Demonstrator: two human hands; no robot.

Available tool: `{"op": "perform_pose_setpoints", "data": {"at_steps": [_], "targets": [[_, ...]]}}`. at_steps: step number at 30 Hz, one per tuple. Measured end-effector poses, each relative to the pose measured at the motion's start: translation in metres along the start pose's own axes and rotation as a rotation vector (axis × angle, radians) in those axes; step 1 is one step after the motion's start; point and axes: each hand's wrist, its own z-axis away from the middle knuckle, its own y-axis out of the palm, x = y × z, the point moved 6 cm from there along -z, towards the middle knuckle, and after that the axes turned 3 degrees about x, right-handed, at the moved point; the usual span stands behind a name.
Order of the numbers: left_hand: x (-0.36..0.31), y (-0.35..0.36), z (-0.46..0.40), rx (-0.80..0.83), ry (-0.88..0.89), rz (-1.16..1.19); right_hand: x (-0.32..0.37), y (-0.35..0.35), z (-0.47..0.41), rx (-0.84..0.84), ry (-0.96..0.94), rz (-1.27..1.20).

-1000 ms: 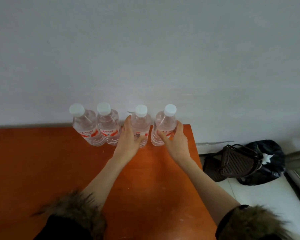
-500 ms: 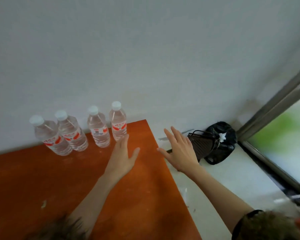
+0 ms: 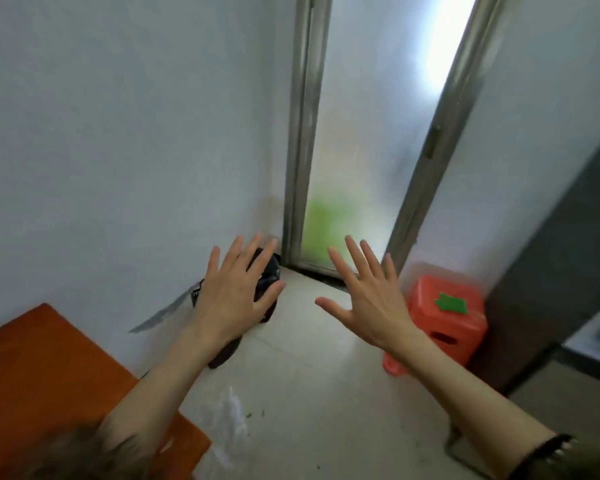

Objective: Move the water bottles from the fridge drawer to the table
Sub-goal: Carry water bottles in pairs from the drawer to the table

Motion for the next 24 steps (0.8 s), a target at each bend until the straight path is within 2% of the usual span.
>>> {"op": "perform_pose_setpoints", "data": {"at_steps": [8, 14, 24], "targets": [[-0.232, 0.02, -0.053, -0.022, 0.387, 0.108, -0.197, -0.059, 0.139, -0.049, 0.343, 0.098], [-0.376, 0.081, -0.083, 0.084, 0.594, 0.18, -0.313, -0.059, 0.223, -0.029, 0.573, 0.098], [-0.587, 0.19, -0.153, 0.23, 0.773, 0.243, -0.516, -0.029, 0.289, 0.129, 0.827, 0.151]]}}
